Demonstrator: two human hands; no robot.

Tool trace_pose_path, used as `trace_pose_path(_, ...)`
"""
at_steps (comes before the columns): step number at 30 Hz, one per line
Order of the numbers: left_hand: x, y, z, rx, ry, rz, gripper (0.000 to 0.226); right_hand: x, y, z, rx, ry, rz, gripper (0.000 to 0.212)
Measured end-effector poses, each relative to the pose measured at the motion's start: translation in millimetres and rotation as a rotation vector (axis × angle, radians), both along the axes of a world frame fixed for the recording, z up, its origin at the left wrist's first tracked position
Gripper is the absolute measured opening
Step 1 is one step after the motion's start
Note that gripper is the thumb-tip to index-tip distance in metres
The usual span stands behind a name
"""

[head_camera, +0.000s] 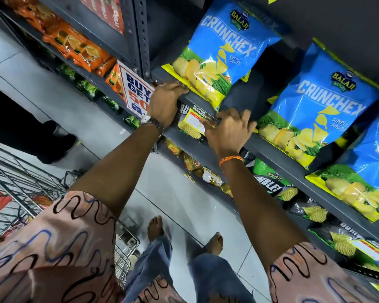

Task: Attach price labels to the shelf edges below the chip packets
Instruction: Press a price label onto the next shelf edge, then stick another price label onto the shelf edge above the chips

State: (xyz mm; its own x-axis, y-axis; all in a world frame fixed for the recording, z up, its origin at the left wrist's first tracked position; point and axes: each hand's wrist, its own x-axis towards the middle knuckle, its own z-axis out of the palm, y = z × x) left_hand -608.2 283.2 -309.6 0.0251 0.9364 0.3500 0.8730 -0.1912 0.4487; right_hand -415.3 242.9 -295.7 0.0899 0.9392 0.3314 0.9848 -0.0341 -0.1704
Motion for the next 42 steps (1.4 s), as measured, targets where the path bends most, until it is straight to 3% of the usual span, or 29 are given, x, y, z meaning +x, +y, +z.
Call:
trace_pose_path(9,9,-9,12,-0.042,0.035,0.0,0.063,-2,18,1,0.029,0.022,-0.009,0.048)
trace_pose_path(12,8,-11,28,-0.133,0.099,-0.02,0.065,2,15,15,-0.032,-0.004,0.028,0.054)
trace_pose_path(15,2,-15,54,-0.131,0.083,-0.066,0.062,19,-6,50,0.043,0.09,0.09,0.06)
trace_pose_path(17,-4,-23,67,-0.006,0.048,-0.088,0.059,31,-33,87,0.2,0.203,0.119,0.05)
trace_pose_path(20,-7,-37,104,0.375,-0.051,-0.072,0.043,41,-60,152,0.452,0.354,0.11,0.036)
trace_pose_path(23,0,-49,164,0.74,-0.176,0.031,0.027,45,-69,213,0.504,0.463,0.056,0.042)
trace_pose_path(25,5,-51,209,0.815,-0.258,0.093,0.022,42,-64,239,0.493,0.486,0.009,0.047)
trace_pose_path(27,9,-46,254,0.782,-0.259,0.155,0.013,36,-55,254,0.473,0.47,-0.035,0.044)
trace_pose_path(29,22,-58,312,0.675,-0.231,0.228,0.022,37,-68,293,0.585,0.547,-0.017,0.035)
trace_pose_path(33,22,-38,316,0.106,-0.208,0.231,0.051,23,-50,325,0.576,0.356,-0.01,0.033)
trace_pose_path(35,24,-29,300,-0.054,-0.342,0.17,0.044,21,-36,340,0.487,0.256,0.013,0.04)
trace_pose_path(39,35,-16,273,-0.029,-0.736,0.032,0.017,18,-7,360,0.349,0.147,0.088,0.039)
trace_pose_path(42,36,-7,265,0.044,-0.837,0.061,0.027,16,2,365,0.292,0.098,0.137,0.027)
